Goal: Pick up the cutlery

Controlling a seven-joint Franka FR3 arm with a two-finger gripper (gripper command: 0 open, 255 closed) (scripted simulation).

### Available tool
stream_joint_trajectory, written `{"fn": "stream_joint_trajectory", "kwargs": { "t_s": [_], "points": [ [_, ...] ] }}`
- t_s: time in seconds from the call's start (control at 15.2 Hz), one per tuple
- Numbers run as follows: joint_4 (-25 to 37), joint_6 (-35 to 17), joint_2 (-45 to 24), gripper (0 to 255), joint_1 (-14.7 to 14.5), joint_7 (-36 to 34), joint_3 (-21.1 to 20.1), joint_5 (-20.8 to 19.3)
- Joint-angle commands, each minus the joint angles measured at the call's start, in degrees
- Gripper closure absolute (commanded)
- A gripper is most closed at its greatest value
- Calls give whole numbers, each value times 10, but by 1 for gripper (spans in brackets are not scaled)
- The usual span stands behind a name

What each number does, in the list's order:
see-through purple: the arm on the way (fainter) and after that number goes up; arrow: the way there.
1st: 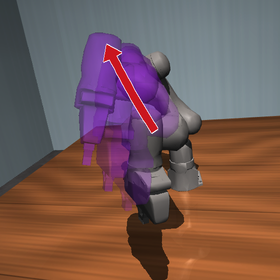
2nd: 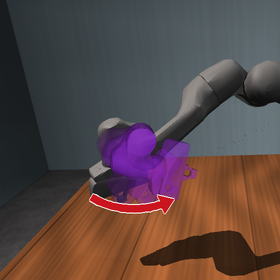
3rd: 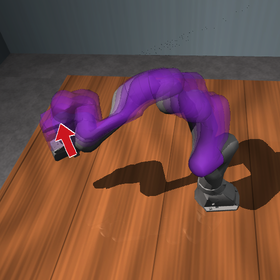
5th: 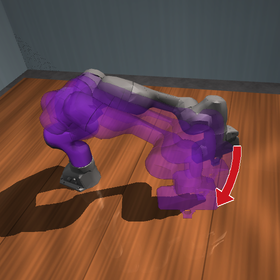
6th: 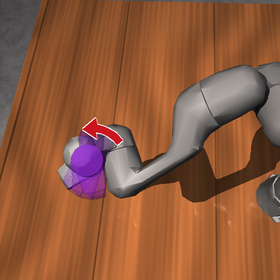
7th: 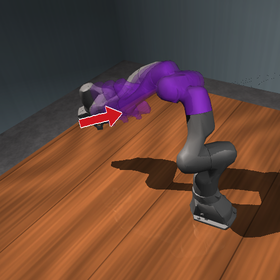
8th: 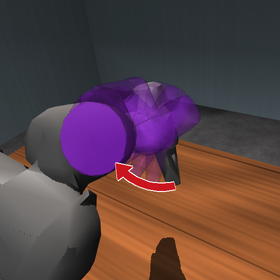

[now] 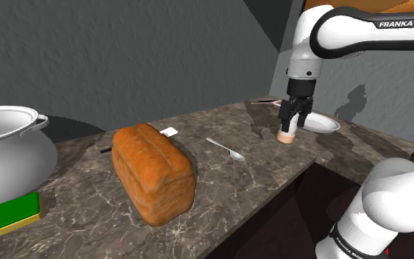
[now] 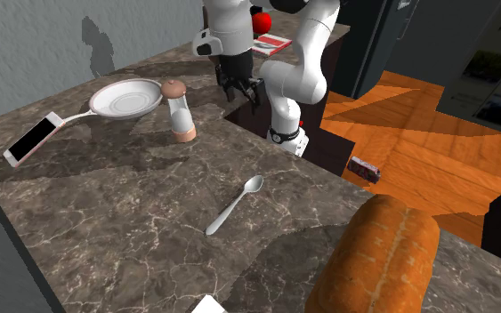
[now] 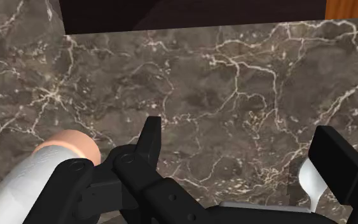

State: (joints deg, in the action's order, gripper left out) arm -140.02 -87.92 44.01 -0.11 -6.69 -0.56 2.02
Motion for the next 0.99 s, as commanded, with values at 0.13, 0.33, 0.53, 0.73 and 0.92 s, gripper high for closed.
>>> {"fn": "stream_joint_trajectory", "kwargs": {
  "t_s": [0.13,0.33,0.53,0.73,0.92],
  "points": [
    [9,-31,-39,0,-7,-2,-5,12],
    [29,-74,-100,0,-16,-3,-12,29],
    [55,-112,-163,0,-26,-3,-19,45],
    [87,-145,-226,0,-34,-1,-26,60],
    [125,-172,-289,0,-43,0,-32,73]
  ]
}}
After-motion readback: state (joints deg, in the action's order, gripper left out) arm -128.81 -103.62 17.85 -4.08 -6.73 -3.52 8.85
